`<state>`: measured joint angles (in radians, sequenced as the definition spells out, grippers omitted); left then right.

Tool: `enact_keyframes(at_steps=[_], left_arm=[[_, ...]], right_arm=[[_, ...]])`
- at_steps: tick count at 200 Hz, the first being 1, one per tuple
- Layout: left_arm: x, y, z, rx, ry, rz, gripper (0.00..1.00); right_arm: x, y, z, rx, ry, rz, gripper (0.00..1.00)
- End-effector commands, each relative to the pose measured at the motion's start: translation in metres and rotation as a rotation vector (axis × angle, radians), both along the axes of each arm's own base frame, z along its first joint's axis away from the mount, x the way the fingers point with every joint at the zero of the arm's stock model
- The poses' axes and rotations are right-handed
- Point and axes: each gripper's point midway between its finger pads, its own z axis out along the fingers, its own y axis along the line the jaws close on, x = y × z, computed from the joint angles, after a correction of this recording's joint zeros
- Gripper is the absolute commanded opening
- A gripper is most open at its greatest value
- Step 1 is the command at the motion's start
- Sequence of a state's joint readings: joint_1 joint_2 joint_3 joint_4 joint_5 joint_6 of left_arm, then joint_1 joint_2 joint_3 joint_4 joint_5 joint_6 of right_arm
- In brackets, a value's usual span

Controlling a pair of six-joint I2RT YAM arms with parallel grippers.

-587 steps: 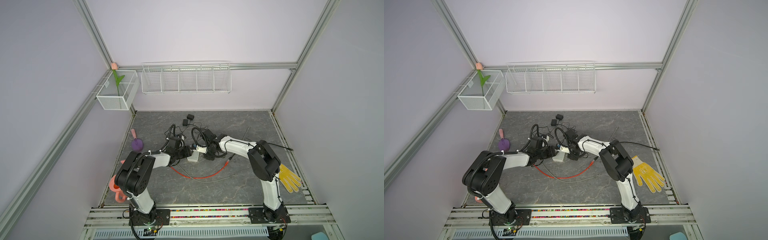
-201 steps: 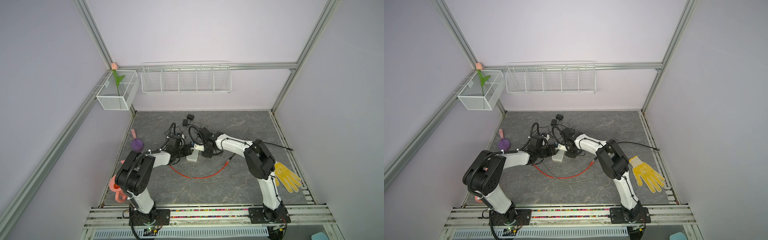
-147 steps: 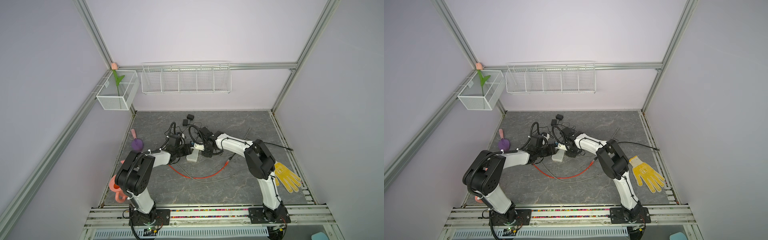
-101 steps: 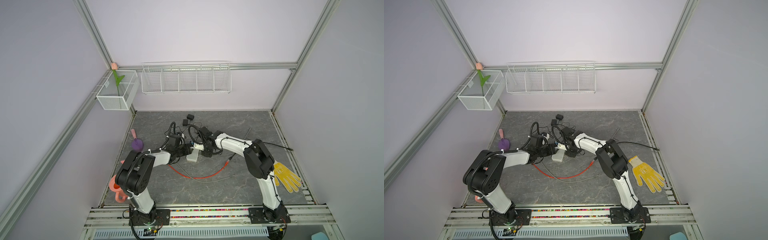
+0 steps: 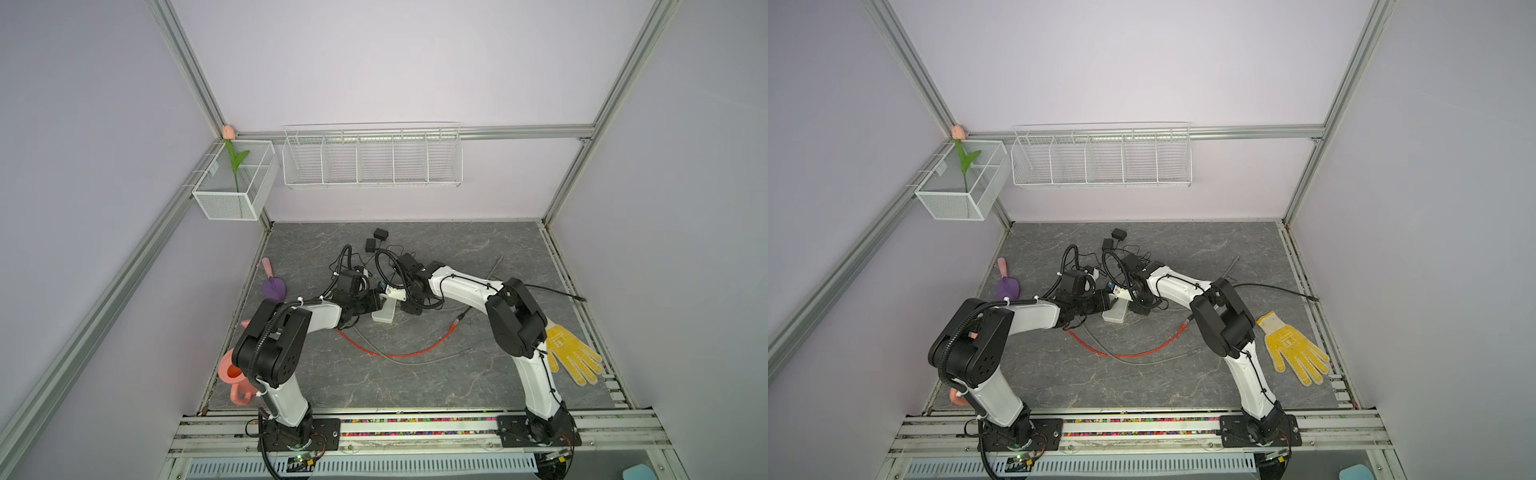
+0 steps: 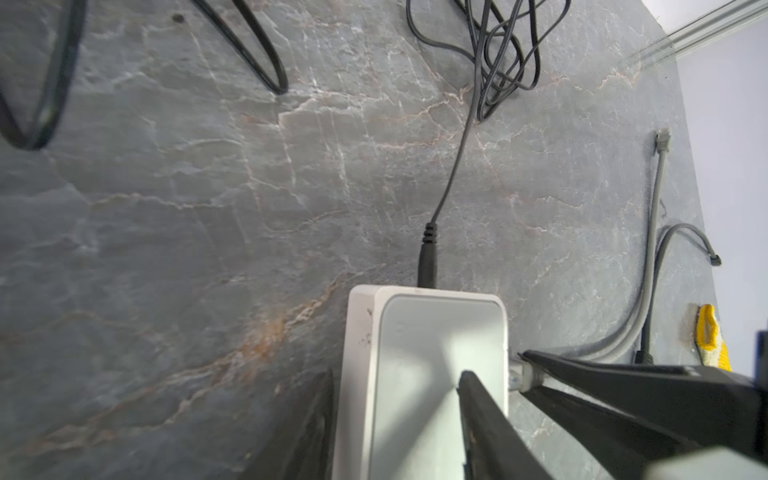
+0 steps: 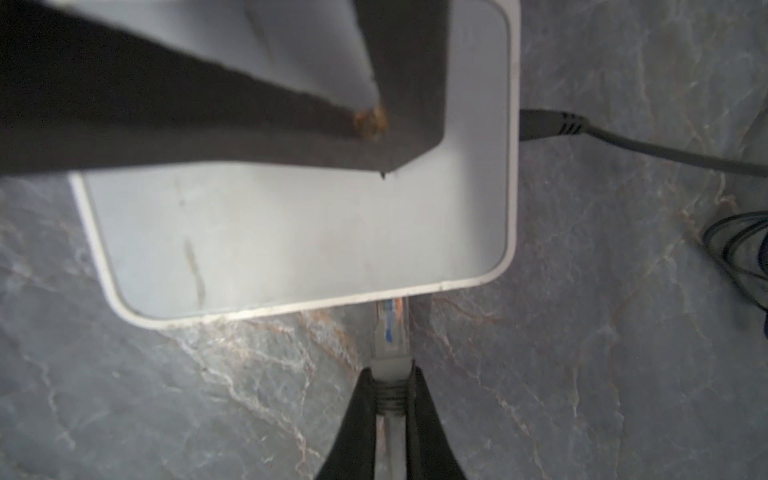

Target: Insert the plug into the switch port

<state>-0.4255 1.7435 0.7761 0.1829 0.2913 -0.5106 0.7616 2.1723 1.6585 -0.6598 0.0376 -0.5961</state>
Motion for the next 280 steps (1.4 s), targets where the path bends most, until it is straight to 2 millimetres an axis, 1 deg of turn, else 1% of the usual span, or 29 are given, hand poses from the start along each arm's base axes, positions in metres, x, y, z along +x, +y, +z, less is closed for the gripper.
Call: enact_keyframes(at_steps=[1, 42, 80, 97, 124, 164, 220, 244, 280], left_arm=[[-0.004, -0.007, -0.006, 0.015, 0.021, -0.033, 0.48], [-0.007, -0.009, -0.007, 0.028, 0.027, -0.044, 0.48], [-0.008, -0.009, -0.008, 0.033, 0.026, -0.045, 0.48], [-0.008, -0.009, -0.007, 0.034, 0.024, -0.049, 0.48], [-0.007, -0.010, -0.004, 0.032, 0.016, -0.053, 0.48], [-0.008, -0.012, -0.003, 0.025, 0.015, -0.059, 0.48], [-0.009, -0.020, 0.002, 0.008, -0.001, -0.085, 0.48], [-0.010, -0.025, 0.004, -0.008, -0.010, -0.102, 0.48], [-0.016, -0.035, 0.009, -0.044, -0.027, -0.161, 0.48]], right_arm=[[-0.012, 0.038, 0.020, 0.116, 0.008, 0.065, 0.07], [-0.016, 0.041, 0.024, 0.132, 0.013, 0.069, 0.07], [-0.022, 0.038, 0.013, 0.108, 0.024, 0.070, 0.07], [-0.018, 0.030, 0.008, 0.069, 0.009, 0.050, 0.07], [-0.012, 0.023, 0.005, 0.040, -0.002, 0.023, 0.07], [-0.012, 0.025, 0.004, 0.048, 0.001, 0.023, 0.07], [-0.020, 0.029, 0.001, 0.042, 0.014, 0.042, 0.07], [-0.029, 0.032, 0.001, 0.047, 0.029, 0.060, 0.07], [-0.043, 0.038, 0.014, 0.129, 0.043, 0.071, 0.07]])
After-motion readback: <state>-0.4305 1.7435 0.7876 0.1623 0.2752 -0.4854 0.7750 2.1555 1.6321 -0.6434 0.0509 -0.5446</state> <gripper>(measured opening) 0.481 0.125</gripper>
